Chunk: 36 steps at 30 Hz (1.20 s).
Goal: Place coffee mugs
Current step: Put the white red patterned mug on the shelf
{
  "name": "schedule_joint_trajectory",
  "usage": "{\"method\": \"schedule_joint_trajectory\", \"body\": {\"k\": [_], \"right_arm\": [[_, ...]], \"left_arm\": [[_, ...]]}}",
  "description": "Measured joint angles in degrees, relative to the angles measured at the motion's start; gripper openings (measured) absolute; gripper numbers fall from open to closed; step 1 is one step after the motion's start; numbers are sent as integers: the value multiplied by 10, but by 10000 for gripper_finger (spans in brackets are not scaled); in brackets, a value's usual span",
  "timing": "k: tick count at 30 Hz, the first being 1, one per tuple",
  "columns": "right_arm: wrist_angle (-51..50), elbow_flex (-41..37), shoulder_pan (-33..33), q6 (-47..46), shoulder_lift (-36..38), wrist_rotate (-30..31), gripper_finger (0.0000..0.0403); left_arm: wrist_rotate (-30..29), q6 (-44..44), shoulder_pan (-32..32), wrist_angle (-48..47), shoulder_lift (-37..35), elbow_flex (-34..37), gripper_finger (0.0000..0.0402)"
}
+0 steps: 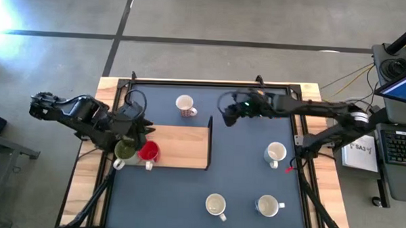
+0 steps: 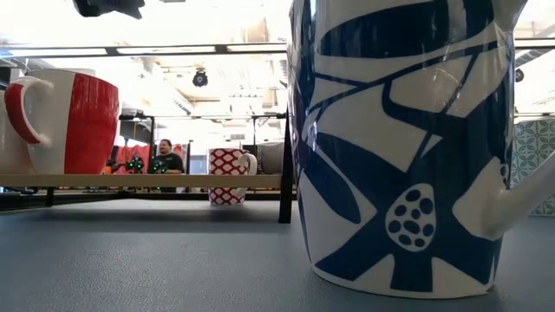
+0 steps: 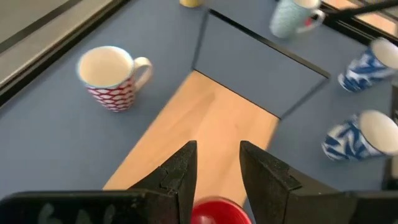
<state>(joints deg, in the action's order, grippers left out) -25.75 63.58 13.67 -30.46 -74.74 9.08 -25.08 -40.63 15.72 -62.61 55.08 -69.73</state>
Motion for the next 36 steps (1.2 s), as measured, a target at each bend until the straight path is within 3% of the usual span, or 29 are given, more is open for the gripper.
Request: {"method": "schedule_joint_trajectory", "body": {"k": [7, 17, 27, 36], "right_arm": [[67, -136, -24, -7, 113, 1, 81], [94, -277, -30, -121, 206, 32, 82], [102, -331, -37, -132, 229, 39, 79], [98, -362, -37, -130, 229, 45, 82]], "left_arm": [[-20, -19, -108, 0, 21, 0, 103], [54, 69, -222, 11, 107, 0, 103], [77, 113, -319, 38, 216, 0, 103], [125, 176, -391, 150, 293, 0, 103]]}}
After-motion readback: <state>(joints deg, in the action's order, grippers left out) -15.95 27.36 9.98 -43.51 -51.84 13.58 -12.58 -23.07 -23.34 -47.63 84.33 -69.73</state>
